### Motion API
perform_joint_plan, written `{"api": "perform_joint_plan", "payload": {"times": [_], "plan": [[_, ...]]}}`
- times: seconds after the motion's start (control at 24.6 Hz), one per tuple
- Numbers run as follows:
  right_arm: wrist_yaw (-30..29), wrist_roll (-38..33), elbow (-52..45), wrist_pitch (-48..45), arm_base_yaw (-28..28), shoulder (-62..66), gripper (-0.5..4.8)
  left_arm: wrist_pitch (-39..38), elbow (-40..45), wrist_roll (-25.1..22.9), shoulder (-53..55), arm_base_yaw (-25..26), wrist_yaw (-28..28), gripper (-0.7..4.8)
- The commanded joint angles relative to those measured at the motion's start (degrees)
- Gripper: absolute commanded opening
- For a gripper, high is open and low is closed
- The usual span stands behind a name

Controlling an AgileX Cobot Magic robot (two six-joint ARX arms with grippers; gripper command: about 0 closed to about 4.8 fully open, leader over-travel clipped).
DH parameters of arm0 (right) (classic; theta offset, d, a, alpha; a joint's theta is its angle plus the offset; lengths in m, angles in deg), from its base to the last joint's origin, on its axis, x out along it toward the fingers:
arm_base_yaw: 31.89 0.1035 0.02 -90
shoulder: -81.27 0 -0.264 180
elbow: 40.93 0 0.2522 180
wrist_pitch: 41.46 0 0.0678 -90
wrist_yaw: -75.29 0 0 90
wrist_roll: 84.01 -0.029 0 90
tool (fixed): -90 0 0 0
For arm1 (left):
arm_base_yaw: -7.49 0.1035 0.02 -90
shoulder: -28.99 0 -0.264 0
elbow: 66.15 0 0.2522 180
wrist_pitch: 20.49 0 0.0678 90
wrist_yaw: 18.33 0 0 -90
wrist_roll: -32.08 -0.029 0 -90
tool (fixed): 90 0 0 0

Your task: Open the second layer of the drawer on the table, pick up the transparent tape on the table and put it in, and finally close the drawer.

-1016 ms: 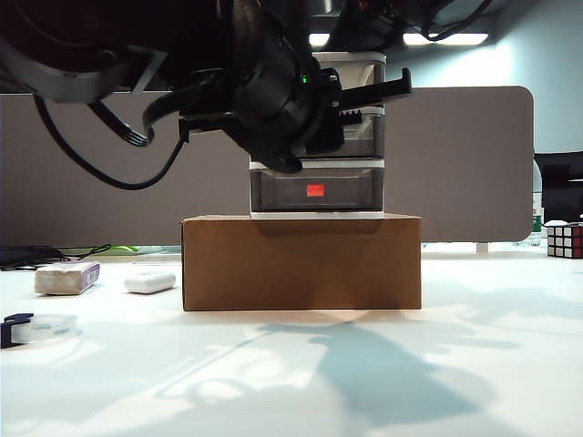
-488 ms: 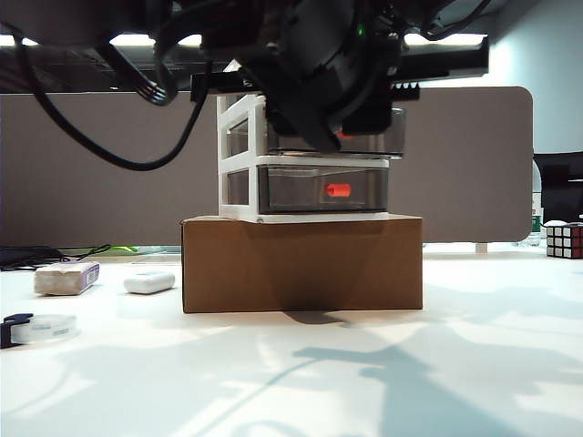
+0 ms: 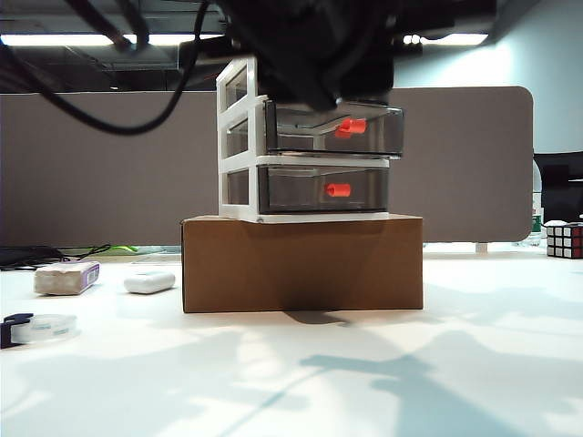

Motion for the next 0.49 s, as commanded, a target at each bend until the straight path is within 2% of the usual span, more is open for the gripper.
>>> {"api": "perform_joint_plan", "payload": {"times": [0.04, 0.28, 0.41, 0.49], "plan": [[0.07, -0.09, -0.52, 3.17, -0.02, 0.59, -0.05, -2.62, 0.26, 0.17, -2.23, -1.81, -0.20, -0.06], [-0.33, 2.36, -0.52, 8.35, -0.02, -1.75, -0.05, -5.77, 0.26, 2.03, -2.23, -2.32, -5.38, 0.00], [-0.35, 4.85, -0.57, 11.61, -0.02, -4.74, -0.05, -6.64, 0.26, 4.44, -2.23, -1.55, -4.79, 0.92], [-1.84, 5.35, -0.61, 14.21, -0.02, -8.07, -0.05, -6.64, 0.26, 7.43, -1.75, -0.66, -4.13, 1.08]]}}
